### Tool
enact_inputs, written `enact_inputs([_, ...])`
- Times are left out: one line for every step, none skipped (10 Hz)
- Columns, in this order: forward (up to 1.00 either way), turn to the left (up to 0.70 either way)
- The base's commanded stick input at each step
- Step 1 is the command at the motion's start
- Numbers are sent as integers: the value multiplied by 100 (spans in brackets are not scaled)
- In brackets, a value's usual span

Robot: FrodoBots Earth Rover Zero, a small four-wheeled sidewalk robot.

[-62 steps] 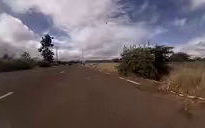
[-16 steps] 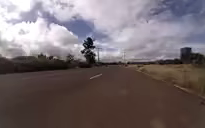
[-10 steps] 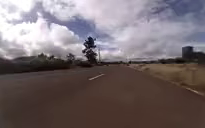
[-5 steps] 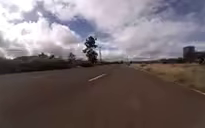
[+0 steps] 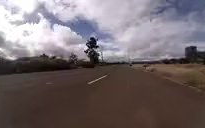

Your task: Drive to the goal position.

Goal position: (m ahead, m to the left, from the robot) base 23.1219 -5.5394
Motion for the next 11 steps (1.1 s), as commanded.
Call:
enact_inputs([70,-35])
enact_inputs([70,-35])
enact_inputs([70,-35])
enact_inputs([70,-35])
enact_inputs([70,-35])
enact_inputs([70,-35])
enact_inputs([70,-35])
enact_inputs([70,-35])
enact_inputs([70,-35])
enact_inputs([70,-35])
enact_inputs([70,-35])
